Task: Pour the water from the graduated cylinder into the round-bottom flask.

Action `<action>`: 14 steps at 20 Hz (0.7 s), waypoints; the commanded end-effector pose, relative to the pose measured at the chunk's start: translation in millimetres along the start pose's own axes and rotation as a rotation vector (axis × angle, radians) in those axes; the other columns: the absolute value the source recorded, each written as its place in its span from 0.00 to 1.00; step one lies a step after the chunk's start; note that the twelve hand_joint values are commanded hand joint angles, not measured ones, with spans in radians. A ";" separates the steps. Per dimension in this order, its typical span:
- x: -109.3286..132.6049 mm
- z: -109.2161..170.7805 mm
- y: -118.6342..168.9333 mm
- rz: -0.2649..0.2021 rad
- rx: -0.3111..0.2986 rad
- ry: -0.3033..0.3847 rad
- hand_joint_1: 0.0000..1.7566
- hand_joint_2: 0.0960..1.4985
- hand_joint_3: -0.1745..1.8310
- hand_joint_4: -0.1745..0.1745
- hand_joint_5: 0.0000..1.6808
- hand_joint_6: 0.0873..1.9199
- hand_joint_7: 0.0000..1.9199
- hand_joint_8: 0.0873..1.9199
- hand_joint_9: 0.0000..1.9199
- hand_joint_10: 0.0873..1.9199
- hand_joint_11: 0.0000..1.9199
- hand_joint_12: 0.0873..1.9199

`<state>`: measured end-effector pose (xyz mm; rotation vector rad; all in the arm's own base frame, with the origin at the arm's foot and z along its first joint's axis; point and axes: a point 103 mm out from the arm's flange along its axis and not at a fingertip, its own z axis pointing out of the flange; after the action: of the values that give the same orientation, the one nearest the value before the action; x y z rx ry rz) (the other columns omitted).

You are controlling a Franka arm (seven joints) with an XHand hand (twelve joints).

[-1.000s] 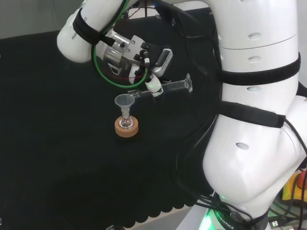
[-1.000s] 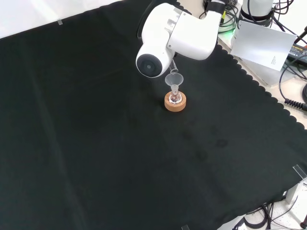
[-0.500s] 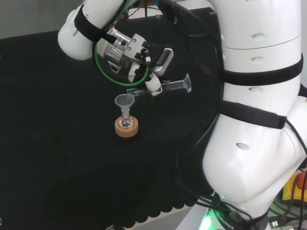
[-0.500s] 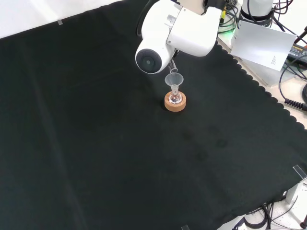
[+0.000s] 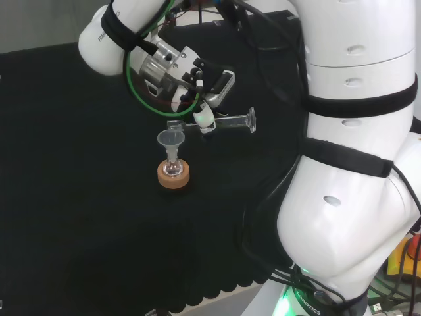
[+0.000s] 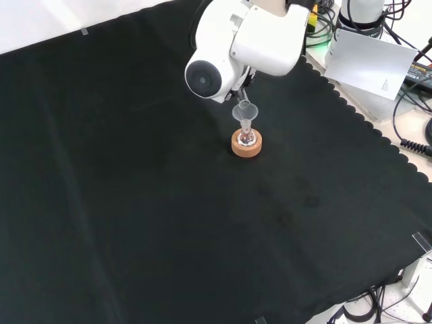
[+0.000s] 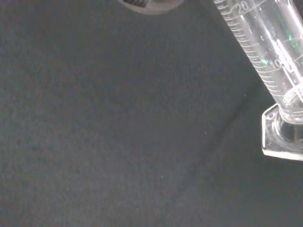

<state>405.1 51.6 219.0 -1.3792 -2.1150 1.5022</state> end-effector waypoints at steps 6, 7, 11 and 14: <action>-14.1 3.7 -4.5 -0.063 -0.155 0.115 0.65 0.75 0.09 0.00 0.55 0.55 0.66 0.14 0.77 0.00 0.68 0.33; -17.3 5.7 -4.2 -0.072 -0.170 0.126 0.65 0.75 0.09 0.00 0.55 0.55 0.66 0.14 0.77 0.00 0.68 0.33; -34.9 14.4 -3.6 -0.125 -0.285 0.182 0.65 0.75 0.09 0.00 0.55 0.55 0.66 0.14 0.77 0.00 0.68 0.33; -50.8 18.6 -3.9 -0.161 -0.373 0.228 0.65 0.75 0.09 0.00 0.55 0.55 0.66 0.14 0.77 0.00 0.68 0.34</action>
<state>413.1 27.3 226.9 -1.3817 -2.2849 1.1142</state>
